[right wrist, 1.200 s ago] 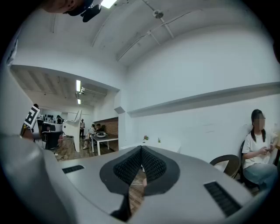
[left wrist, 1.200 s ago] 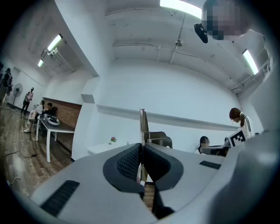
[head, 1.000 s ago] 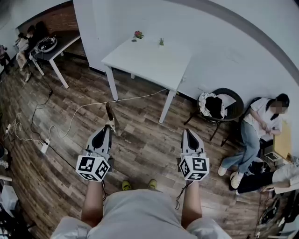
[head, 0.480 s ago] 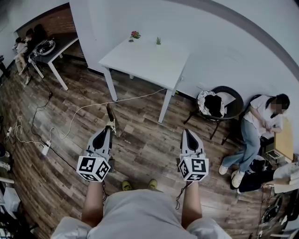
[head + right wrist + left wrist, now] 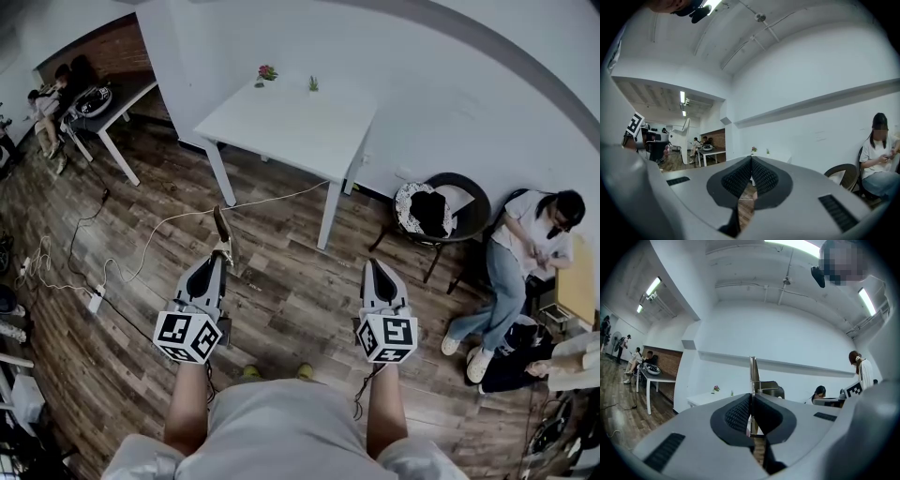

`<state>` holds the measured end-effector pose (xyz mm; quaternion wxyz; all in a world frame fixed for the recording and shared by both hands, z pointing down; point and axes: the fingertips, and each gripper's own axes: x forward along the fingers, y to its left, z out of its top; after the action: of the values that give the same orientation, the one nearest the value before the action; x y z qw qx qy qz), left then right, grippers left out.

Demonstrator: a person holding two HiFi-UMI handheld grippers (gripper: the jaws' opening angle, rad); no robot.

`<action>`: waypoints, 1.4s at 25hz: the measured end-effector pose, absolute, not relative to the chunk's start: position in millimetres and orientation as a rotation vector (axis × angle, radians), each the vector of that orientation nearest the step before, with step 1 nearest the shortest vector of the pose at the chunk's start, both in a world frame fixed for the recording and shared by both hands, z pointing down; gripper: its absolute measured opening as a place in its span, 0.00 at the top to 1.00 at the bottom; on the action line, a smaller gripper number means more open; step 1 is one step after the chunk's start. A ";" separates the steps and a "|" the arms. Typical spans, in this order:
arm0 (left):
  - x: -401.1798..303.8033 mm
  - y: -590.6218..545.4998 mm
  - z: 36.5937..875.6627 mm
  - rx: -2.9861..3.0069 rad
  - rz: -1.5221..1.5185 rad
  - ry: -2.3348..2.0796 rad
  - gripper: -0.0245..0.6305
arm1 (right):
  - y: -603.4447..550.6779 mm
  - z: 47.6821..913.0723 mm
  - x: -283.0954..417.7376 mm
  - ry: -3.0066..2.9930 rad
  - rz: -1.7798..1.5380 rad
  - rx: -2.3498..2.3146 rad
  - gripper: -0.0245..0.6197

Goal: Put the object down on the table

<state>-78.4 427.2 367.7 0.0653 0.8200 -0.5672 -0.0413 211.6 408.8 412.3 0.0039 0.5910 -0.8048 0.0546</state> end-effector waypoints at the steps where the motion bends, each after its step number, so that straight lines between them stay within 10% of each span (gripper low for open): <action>1: -73.4 425.8 367.1 2.472 -0.131 -1.716 0.93 | 406.7 412.9 216.4 -2.525 0.170 1.848 0.95; 35: -49.0 290.3 405.9 2.479 -0.105 -1.586 0.93 | 286.9 441.0 209.2 -2.483 0.197 1.834 0.95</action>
<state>-49.0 290.3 405.9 0.0982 0.8377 -0.5361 -0.0354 209.2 286.9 441.0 0.0241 0.5928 -0.8025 0.0636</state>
